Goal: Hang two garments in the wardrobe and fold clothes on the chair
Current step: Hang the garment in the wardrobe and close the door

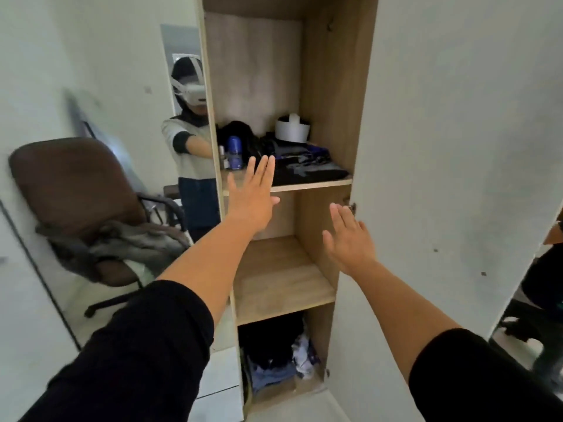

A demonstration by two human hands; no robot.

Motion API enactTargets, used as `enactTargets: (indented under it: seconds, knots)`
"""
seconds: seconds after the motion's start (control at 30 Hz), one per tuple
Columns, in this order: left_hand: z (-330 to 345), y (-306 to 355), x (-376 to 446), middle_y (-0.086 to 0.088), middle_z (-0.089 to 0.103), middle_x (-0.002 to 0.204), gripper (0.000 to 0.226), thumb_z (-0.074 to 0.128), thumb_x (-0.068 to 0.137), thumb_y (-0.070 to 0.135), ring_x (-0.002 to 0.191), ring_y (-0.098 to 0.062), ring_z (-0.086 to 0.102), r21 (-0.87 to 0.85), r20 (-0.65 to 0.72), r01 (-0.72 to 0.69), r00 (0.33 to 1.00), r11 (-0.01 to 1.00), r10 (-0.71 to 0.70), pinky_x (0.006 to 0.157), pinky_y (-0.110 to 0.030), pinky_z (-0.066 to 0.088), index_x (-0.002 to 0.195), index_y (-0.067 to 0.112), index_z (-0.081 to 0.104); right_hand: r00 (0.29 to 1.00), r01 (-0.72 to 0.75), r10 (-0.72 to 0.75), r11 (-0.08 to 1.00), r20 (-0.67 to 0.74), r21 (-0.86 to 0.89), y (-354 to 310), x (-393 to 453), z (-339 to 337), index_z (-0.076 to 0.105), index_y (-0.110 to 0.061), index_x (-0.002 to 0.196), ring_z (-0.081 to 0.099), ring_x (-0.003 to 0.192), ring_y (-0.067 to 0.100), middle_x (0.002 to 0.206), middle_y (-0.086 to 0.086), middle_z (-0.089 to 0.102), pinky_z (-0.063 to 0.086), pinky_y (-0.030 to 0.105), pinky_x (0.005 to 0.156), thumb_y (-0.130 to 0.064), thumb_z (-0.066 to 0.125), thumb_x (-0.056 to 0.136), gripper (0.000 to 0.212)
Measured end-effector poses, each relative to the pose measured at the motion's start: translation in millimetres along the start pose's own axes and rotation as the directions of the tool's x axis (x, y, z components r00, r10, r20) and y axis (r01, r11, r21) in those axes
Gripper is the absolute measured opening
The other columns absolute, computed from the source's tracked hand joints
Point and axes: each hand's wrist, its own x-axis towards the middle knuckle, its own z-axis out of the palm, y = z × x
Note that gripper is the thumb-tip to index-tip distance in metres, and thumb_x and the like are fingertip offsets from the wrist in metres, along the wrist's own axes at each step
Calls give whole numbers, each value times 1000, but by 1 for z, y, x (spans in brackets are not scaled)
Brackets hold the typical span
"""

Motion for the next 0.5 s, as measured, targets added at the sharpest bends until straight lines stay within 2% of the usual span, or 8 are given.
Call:
enactTargets:
  seconds: [0.17, 0.3, 0.5]
  knots:
    - [-8, -100, -35, 1, -19, 157, 72, 32, 101, 36, 144, -20, -17, 113, -4, 166, 986, 980, -166, 114, -56, 3, 146, 17, -21, 967, 254, -255, 965, 23, 61, -95, 27, 31, 0, -15, 151, 1, 147, 16, 160, 0, 4, 6, 38, 118, -34, 28, 100, 61]
    - [-19, -168, -72, 0, -19, 157, 72, 31, 101, 36, 144, -21, -18, 210, -13, 297, 954, 931, -301, 114, -56, 2, 147, 16, -20, 922, 384, -388, 906, -14, 176, -168, 37, 53, 6, -18, 151, 4, 147, 16, 159, -1, 9, 7, 39, 118, -34, 32, 100, 59]
    - [-41, -247, -140, 3, -19, 157, 72, 34, 100, 34, 144, -18, -20, 271, -19, 541, 830, 796, -557, 114, -55, -1, 146, 20, -20, 800, 571, -599, 762, -2, 306, -270, 40, 81, 9, -18, 151, 4, 147, 16, 159, -2, 10, 6, 40, 118, -35, 33, 100, 59]
